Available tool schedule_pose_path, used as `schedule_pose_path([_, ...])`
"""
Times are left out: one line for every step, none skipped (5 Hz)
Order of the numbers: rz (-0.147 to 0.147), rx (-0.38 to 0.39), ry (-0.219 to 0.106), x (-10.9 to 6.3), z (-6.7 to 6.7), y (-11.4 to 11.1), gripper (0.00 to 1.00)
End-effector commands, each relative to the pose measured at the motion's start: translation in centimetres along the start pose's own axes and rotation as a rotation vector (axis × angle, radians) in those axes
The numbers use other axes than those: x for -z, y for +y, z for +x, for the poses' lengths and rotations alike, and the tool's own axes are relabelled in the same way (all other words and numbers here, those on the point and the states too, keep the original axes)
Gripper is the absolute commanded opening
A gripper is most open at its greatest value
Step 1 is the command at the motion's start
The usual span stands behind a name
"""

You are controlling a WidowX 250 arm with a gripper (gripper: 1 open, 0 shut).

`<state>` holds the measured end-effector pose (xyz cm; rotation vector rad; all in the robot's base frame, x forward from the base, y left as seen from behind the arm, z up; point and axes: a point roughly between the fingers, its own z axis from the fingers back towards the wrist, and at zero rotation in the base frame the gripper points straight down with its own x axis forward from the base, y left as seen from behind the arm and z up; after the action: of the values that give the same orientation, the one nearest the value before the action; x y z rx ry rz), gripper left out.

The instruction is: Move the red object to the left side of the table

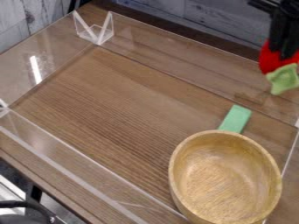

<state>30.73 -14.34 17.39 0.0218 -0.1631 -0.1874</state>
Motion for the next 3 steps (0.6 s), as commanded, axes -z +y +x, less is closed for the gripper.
schedule_pose_path([-0.012, -0.026, -0.044, -0.9, -0.3, -0.4, 0.00])
schedule_pose_path([-0.006, -0.063, -0.061, -1.8, -1.1, 1.0, 0.00])
schedule_pose_path([0.000, -0.102, -0.068, -2.3, -1.8, 2.0, 0.00])
